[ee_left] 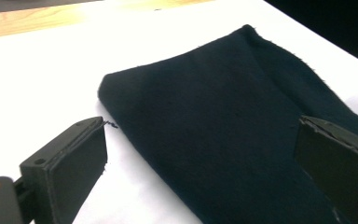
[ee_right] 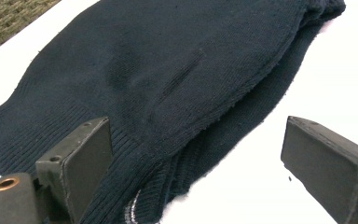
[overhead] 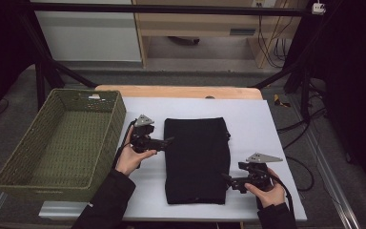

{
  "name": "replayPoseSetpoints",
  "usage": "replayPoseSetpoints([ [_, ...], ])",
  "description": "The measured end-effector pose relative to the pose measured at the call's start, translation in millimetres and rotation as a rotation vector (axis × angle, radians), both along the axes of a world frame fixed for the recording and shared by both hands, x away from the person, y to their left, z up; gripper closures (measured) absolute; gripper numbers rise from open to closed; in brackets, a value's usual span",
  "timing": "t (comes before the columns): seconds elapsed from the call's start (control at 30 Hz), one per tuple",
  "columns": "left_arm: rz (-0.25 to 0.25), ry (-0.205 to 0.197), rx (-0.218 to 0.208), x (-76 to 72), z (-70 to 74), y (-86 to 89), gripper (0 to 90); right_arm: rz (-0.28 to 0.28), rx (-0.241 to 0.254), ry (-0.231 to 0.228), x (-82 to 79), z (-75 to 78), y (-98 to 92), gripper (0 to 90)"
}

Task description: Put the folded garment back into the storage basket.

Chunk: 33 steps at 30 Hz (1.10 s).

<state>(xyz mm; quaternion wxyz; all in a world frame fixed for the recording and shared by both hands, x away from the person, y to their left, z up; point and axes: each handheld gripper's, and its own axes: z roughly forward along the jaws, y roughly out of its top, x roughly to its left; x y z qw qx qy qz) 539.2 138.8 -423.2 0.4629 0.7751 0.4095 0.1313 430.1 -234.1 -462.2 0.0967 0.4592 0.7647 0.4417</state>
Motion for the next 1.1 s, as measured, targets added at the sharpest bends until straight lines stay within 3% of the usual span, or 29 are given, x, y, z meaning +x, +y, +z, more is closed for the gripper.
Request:
replayPoseSetpoints([
  [0.17,0.020,-0.006,-0.002,10.3,-0.5,-0.9,2.1,-0.004,0.004,0.000,-0.1,0.7,-0.6,9.0],
  [0.33,0.055,0.018,-0.015,22.9,-3.8,-3.1,2.5,-0.003,0.002,0.004,0.0,0.1,0.0,8.8],
  [0.6,0.094,0.001,-0.015,38.1,-19.2,-7.0,7.0,0.001,0.006,-0.001,-0.1,0.0,0.6,8.7],
  [0.7,0.105,-0.006,0.013,41.6,-24.2,-9.4,10.2,0.002,0.004,0.002,0.2,-0.5,0.9,8.7],
  [0.83,0.095,0.025,0.019,46.6,-28.1,-14.7,12.3,0.009,0.005,0.000,0.0,-0.9,2.0,8.6],
  [1.1,0.121,0.030,0.050,57.8,-33.9,-22.5,18.0,0.015,0.003,0.004,-0.9,-1.3,3.9,8.4],
])
